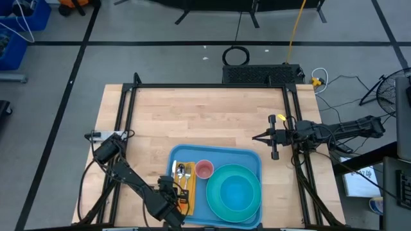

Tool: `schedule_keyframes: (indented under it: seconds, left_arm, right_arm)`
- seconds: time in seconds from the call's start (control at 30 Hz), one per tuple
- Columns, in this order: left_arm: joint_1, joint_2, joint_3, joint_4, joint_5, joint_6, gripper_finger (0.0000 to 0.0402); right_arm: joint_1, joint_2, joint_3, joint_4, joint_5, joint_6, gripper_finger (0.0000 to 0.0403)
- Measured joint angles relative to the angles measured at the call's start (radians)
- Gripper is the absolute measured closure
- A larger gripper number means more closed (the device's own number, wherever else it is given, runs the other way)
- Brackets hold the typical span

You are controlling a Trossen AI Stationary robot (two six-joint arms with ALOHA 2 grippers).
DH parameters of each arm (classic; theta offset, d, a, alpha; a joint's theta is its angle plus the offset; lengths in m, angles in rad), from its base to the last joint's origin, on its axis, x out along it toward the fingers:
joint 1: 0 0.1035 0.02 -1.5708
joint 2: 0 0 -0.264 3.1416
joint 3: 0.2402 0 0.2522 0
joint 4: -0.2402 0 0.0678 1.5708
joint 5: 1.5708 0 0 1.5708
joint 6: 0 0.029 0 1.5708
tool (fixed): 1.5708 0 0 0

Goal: Set up tray
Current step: Put the yellow knife to the left of the orange spoon on the yellow napkin on the blue serving tray

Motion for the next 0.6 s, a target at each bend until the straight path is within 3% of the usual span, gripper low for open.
schedule_keyframes:
  seconds: [0.6]
  left_arm:
    - [0.003,0.048,0.002,0.07,0.02,-0.007,0.0348]
  right_arm:
    - [0.0,0.0,0.0,0.0,-0.003,0.0,0.0403]
